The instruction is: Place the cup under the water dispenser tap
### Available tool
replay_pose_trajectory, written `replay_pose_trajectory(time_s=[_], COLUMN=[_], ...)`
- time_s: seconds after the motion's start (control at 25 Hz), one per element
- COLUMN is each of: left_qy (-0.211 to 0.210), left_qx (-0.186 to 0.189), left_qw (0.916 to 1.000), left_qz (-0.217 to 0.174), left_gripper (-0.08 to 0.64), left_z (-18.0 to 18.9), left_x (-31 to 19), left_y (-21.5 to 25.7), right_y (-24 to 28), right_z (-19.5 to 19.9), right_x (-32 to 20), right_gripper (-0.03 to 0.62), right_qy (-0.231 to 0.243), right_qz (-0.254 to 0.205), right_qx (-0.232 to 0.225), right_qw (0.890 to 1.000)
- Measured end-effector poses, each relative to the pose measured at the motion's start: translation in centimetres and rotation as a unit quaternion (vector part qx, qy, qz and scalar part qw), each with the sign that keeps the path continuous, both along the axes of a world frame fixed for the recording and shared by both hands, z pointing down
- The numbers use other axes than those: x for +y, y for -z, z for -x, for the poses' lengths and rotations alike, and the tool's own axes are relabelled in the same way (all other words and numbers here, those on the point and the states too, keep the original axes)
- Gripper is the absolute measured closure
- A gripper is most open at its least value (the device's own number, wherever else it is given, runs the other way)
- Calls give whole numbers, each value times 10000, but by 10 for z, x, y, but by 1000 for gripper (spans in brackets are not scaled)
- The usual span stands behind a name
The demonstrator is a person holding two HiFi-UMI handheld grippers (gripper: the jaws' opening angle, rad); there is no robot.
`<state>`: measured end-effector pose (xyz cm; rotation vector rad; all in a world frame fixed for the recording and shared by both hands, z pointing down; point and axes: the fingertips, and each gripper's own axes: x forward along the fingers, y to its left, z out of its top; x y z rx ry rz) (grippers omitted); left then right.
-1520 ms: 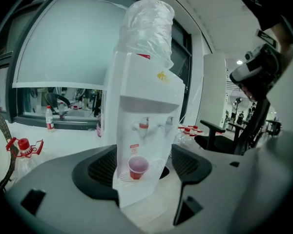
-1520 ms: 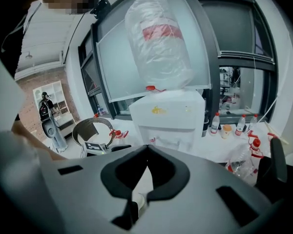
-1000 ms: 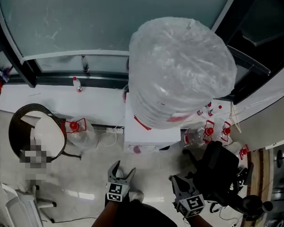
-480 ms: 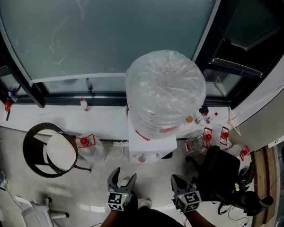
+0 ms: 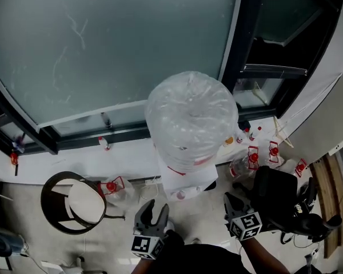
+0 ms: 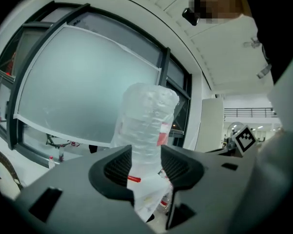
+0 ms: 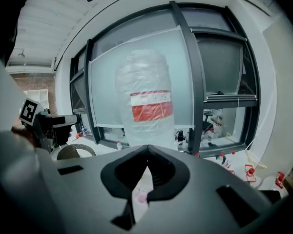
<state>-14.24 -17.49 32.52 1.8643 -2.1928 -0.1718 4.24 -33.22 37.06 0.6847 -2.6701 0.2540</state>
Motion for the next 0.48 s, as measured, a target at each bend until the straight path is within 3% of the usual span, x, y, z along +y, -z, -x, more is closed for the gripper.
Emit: replay_pose_trajectory(time_s=[0.12,0.32,0.48], left_qy=[-241,-593,-998], left_qx=[155,-311,-28], left_qw=[9994,9977,9949], left_qz=[-184,-99,-155], left_gripper=[438,529,548], left_z=[0,7,14], left_x=[-7,-13,-19], left_y=[16,30,26], right_y=[16,37,45], right_z=[8,26,39], right_x=[-9,-17,-19], right_gripper=[594,594,594], right_qy=[-175,-291,-313], right_qz=[-44,-166,-245], right_qx=[-142,-219,-202], right_qw=[9997,9992,9990])
